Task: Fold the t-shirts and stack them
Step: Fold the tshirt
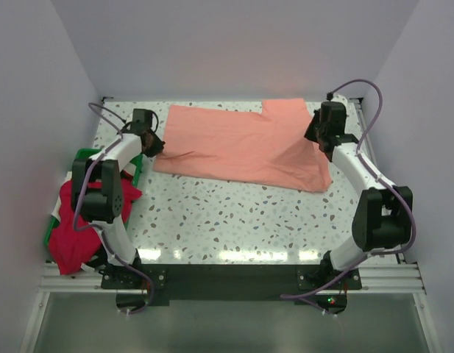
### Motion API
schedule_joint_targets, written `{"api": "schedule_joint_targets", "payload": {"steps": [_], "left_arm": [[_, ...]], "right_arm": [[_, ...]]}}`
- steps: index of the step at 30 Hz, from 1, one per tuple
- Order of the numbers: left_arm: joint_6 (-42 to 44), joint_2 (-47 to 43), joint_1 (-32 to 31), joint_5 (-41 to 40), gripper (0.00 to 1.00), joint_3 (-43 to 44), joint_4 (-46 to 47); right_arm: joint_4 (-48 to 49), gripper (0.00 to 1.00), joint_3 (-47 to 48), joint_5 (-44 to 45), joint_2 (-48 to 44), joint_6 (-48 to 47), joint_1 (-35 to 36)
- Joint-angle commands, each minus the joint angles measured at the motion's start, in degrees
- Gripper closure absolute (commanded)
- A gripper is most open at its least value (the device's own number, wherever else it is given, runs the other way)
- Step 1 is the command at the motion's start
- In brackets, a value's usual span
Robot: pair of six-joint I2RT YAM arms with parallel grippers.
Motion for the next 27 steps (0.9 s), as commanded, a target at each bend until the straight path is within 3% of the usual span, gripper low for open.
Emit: {"api": "schedule_joint_targets", "payload": {"steps": [1, 4, 5, 8, 12, 18, 22, 24, 27], "left_arm": [[0.87, 1.21, 0.25, 0.37, 0.8, 3.21, 1.61], [1.22, 0.95, 0.96, 0.54, 0.61, 3.83, 1.52], [1.13, 0.6, 1.22, 0.54, 0.5, 3.65, 1.52], [0.78, -2.73, 1.22, 0.45, 0.41, 1.2, 2.4], [0.25, -6.34, 1.05, 1.68, 0.4, -4.07, 4.59], [-0.28, -7.14, 0.17, 4.14, 0.41, -9.53, 7.58], [-0.1, -6.79, -0.53, 4.67, 0.42, -11.29, 8.55], [-0.19, -6.53, -0.62, 4.94, 0.43, -11.9, 8.9], [-0.19, -6.26, -0.89, 5.2, 0.43, -11.99, 8.9]], "right_arm": [[4.24, 1.0, 3.08, 1.66, 2.04, -2.15, 0.19], [3.46, 1.0, 4.13, 2.19, 3.89, -2.94, 0.1], [3.02, 1.0, 4.57, 2.28, 4.5, -3.21, 0.1], [0.56, 0.87, 6.93, 3.33, 6.35, -3.47, 0.01], [-6.72, 0.84, 9.75, 7.02, 8.72, -1.46, -0.16], [-11.31, 0.88, 8.53, 8.69, 10.66, 0.74, -0.25], [-7.02, 0.79, 7.21, 2.73, 10.57, 0.83, -0.25], [-6.48, 0.76, 9.39, -1.74, 12.58, 0.83, 0.36], [-11.29, 0.71, 16.86, -0.72, 18.36, -1.0, 3.25]]}}
